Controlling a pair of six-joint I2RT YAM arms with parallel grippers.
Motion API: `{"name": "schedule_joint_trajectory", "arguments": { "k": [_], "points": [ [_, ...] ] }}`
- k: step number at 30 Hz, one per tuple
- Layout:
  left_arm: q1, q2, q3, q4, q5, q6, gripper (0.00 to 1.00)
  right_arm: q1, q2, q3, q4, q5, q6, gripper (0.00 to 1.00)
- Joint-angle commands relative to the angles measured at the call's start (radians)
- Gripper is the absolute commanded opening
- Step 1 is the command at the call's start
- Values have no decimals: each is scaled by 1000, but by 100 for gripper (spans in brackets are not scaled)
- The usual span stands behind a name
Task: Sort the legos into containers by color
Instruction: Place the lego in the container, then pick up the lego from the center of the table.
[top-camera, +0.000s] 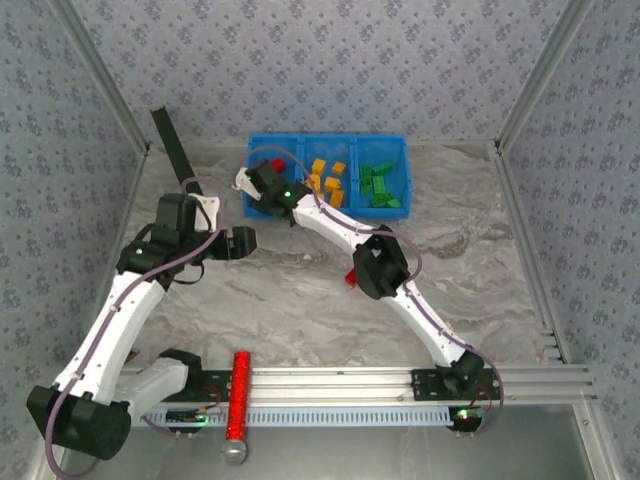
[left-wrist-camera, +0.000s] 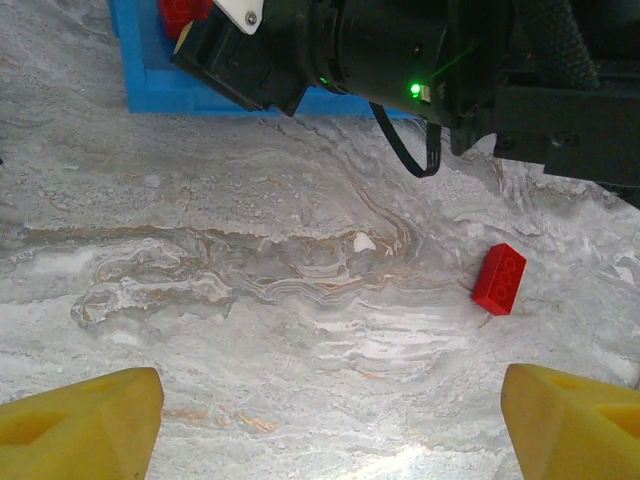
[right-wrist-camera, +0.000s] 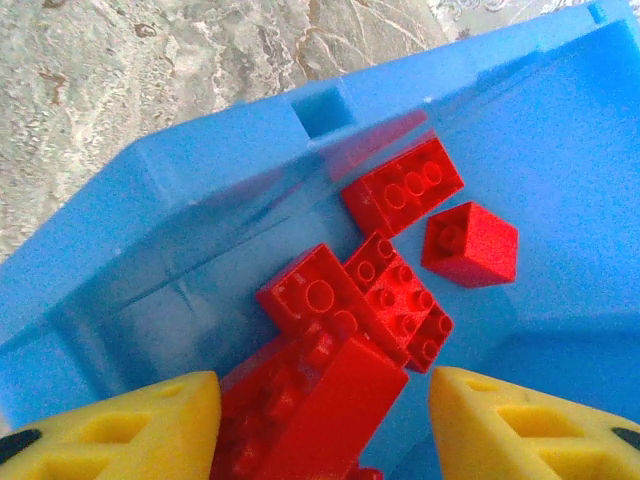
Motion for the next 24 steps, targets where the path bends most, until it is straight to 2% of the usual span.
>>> {"name": "schedule_joint_trajectory", "arguments": {
  "k": [1,7,13,19,24],
  "points": [
    [-25,-6,26,-14,-14,20,90,-14,-127,-27,-20,-46,49,63],
    [-163,62,50,23,-118,26,93,-37,-282,-127,-15,-96,98,69],
    [-311,212,121,97,-213,38,93,-59,-443,-267,-28,-20,92,73],
    [-501,488,231,169,-299,84,94,-170,-686,-478,-150,48,217,80],
    [-602,777,422,106,-321,178,94,-287,-958,-779,-209,24,389,86]
  ]
}}
